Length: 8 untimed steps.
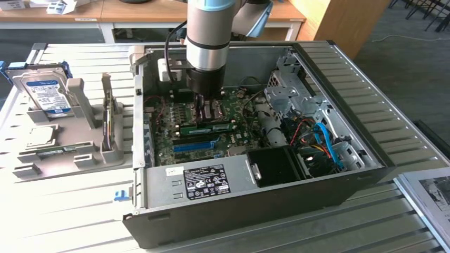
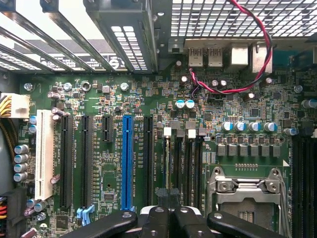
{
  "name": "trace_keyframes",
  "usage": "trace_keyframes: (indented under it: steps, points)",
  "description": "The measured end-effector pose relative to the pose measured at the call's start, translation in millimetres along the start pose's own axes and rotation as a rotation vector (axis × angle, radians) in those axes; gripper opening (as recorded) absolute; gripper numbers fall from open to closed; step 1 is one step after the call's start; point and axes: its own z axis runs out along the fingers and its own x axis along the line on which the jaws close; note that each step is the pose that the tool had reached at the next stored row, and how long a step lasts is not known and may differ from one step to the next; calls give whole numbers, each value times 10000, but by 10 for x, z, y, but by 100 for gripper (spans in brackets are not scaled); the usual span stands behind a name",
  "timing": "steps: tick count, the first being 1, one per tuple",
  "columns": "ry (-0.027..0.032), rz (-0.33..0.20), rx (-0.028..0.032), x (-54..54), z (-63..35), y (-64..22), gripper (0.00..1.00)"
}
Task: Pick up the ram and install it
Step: 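Press down the ram until it locks into place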
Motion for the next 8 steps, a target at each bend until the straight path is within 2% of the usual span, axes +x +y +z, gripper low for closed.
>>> trace_keyframes:
  steps: [8]
  points:
    - [2,0,-1,0,10,0,10]
